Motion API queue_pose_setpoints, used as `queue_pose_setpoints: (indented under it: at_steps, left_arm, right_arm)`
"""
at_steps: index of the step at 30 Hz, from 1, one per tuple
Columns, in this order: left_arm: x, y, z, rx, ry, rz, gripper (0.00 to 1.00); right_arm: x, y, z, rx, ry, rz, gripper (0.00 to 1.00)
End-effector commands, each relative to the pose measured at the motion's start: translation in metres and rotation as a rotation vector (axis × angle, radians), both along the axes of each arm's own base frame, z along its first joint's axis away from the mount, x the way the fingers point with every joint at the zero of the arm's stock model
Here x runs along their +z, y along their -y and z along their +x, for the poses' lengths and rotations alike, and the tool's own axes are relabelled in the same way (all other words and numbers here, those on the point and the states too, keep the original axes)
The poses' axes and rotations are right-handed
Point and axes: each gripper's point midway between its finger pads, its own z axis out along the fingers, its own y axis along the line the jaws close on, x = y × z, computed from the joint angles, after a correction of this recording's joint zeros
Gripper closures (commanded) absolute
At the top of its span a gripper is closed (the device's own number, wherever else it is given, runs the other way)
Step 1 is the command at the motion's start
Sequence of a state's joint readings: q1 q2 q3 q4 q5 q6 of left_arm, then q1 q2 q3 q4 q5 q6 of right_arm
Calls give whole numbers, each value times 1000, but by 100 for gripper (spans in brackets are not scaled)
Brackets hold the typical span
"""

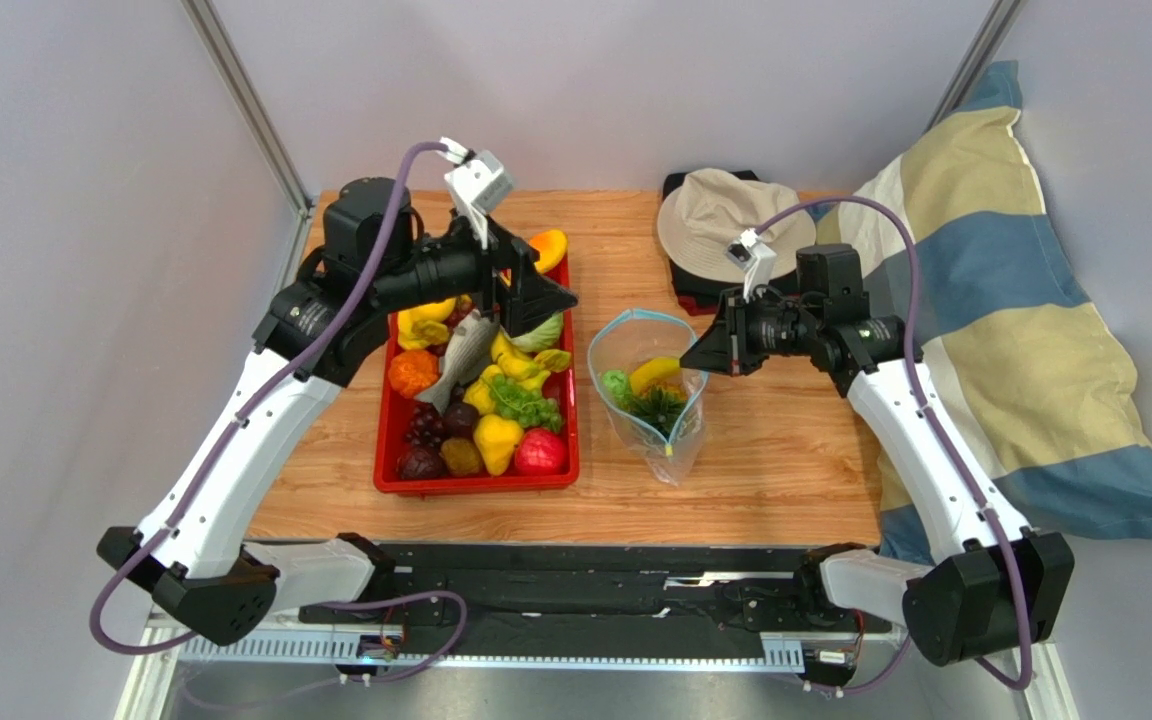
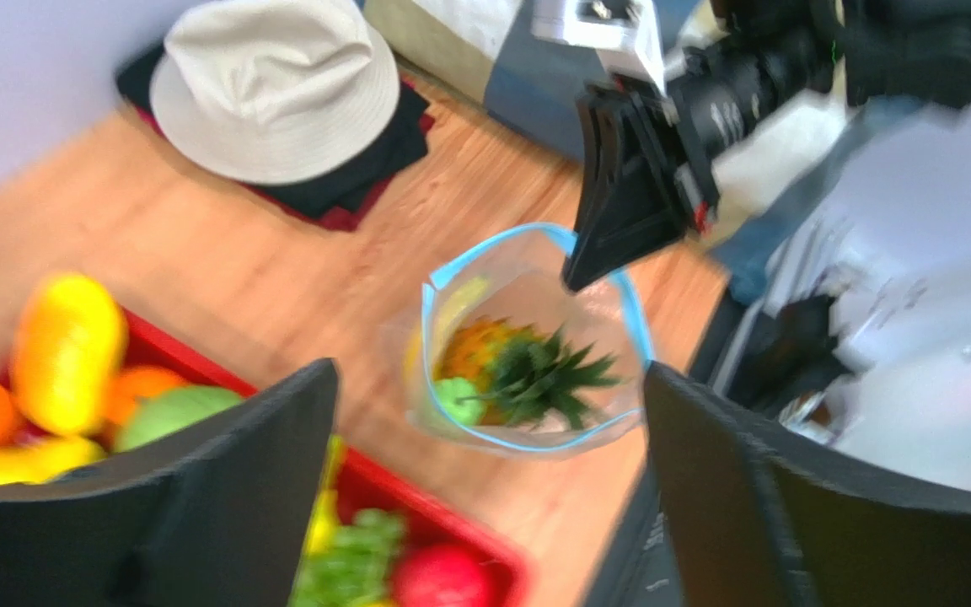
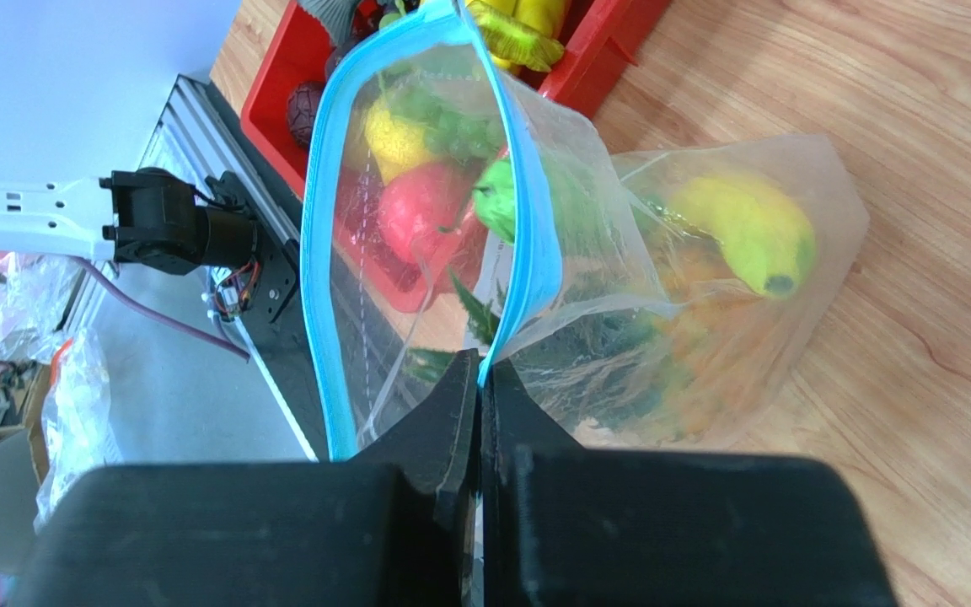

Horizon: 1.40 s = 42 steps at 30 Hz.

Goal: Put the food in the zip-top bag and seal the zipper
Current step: Pick up the fake fruit from the bin.

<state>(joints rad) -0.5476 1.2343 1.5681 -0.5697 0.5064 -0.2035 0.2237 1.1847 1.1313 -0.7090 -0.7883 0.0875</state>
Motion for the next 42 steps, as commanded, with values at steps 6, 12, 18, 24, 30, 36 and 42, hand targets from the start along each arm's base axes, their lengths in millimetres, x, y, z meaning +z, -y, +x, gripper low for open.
queue_pose_setpoints:
  at_steps: [6, 12, 18, 24, 30, 36, 42]
  left_arm:
    - [-64, 28, 1, -203, 220, 336, 23]
    - [-91, -18, 49, 10, -84, 311, 23]
    - [-146, -92, 69, 136, -204, 408, 23]
    - [-178, -131, 111, 160, -173, 578, 21]
    - [-181, -165, 154, 306, -227, 581, 16]
    - [-208, -197, 139, 381, -326, 646, 13]
    - [-208, -212, 151, 439, -307, 630, 14]
  right_arm:
    - [21, -7, 20, 59, 71, 13, 100]
    - [14, 0, 35, 31, 76, -62, 100]
    - [10, 0, 38, 32, 66, -68, 100]
    - [2, 1, 37, 30, 41, -80, 100]
    - [2, 2, 39, 42, 46, -102, 100]
    - [1, 1, 41, 50, 35, -105, 100]
    - [-3, 0, 40, 57, 15, -95, 100]
